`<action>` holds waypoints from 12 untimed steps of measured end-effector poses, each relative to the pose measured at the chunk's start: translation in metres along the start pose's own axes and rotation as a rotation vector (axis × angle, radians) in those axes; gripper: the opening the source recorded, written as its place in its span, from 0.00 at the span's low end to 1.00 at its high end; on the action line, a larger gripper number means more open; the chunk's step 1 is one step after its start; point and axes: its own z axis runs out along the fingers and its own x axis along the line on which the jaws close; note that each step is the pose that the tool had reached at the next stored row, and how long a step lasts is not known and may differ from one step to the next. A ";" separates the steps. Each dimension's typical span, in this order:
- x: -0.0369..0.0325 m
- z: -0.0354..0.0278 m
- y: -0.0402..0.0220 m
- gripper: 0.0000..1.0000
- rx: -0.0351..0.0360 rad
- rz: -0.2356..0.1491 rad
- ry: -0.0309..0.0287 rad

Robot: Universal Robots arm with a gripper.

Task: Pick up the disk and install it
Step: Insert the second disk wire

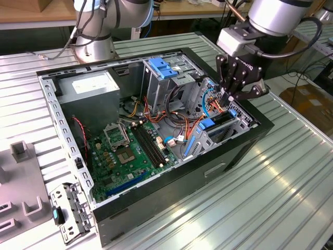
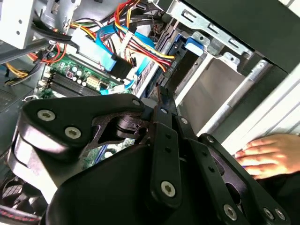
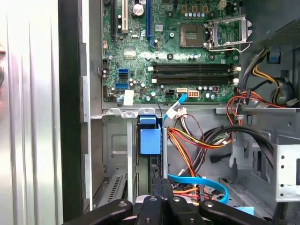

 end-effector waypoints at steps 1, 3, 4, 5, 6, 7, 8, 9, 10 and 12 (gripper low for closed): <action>0.0000 -0.0034 -0.0001 0.11 0.0000 0.000 0.0000; 0.0000 -0.0087 -0.0001 0.11 -0.0003 0.000 0.0001; 0.0000 -0.0113 -0.0002 0.11 -0.0007 0.000 0.0001; 0.0000 -0.0125 -0.0002 0.11 -0.0011 0.000 0.0001; 0.0000 -0.0137 -0.0003 0.11 -0.0019 0.000 -0.0002; -0.0001 -0.0144 -0.0003 0.11 -0.0025 0.000 -0.0001; -0.0001 -0.0154 -0.0003 0.11 -0.0040 0.000 0.0001; -0.0003 -0.0156 -0.0003 0.11 -0.0066 0.000 -0.0007; -0.0007 -0.0157 -0.0003 0.11 -0.0084 0.000 -0.0012; -0.0016 -0.0160 -0.0003 0.11 -0.0122 0.000 -0.0012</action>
